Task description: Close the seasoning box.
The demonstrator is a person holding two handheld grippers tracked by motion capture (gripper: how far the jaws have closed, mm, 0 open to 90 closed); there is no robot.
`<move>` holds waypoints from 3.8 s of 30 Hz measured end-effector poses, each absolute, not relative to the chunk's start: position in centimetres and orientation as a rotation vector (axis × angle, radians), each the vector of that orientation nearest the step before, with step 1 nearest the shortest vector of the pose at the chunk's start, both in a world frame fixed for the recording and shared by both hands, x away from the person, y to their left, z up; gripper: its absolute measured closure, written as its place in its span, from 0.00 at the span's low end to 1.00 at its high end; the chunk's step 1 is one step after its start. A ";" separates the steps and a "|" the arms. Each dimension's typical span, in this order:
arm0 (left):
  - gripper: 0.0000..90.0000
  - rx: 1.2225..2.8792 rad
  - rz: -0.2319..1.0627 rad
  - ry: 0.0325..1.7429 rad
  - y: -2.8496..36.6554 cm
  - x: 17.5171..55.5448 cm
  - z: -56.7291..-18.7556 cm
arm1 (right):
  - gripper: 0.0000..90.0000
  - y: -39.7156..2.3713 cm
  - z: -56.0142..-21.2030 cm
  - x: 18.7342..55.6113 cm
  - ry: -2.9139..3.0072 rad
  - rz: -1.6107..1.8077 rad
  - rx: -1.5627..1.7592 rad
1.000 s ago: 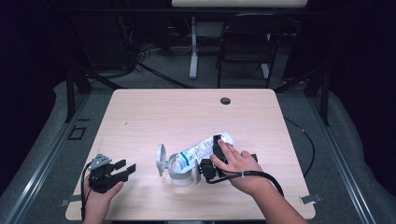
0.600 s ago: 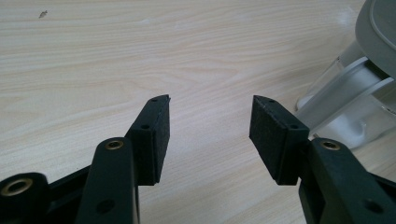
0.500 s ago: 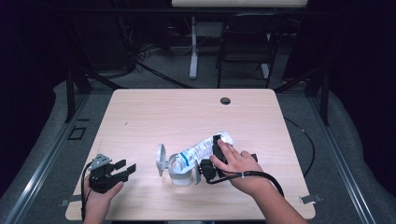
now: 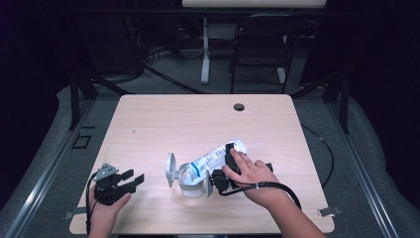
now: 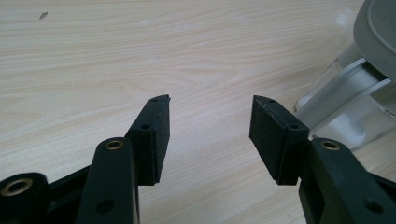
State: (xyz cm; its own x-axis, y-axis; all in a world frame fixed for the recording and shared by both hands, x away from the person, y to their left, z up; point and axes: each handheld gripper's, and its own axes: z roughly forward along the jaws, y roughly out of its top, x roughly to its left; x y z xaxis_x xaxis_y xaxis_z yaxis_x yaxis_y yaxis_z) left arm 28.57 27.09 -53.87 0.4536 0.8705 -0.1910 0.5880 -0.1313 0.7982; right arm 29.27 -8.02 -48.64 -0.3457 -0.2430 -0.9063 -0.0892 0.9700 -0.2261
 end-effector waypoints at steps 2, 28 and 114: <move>0.54 1.830 0.405 1.237 27.1 28.6 -53.9 | 0.54 -8.0 -48.6 29.3 1.922 -0.163 -0.241; 0.54 1.827 0.404 1.238 27.2 28.6 -53.9 | 0.56 -8.0 -48.5 29.1 1.917 -0.169 -0.251; 0.54 1.815 0.405 1.240 27.0 28.8 -53.6 | 0.66 -7.5 -48.1 28.6 1.883 -0.215 -0.311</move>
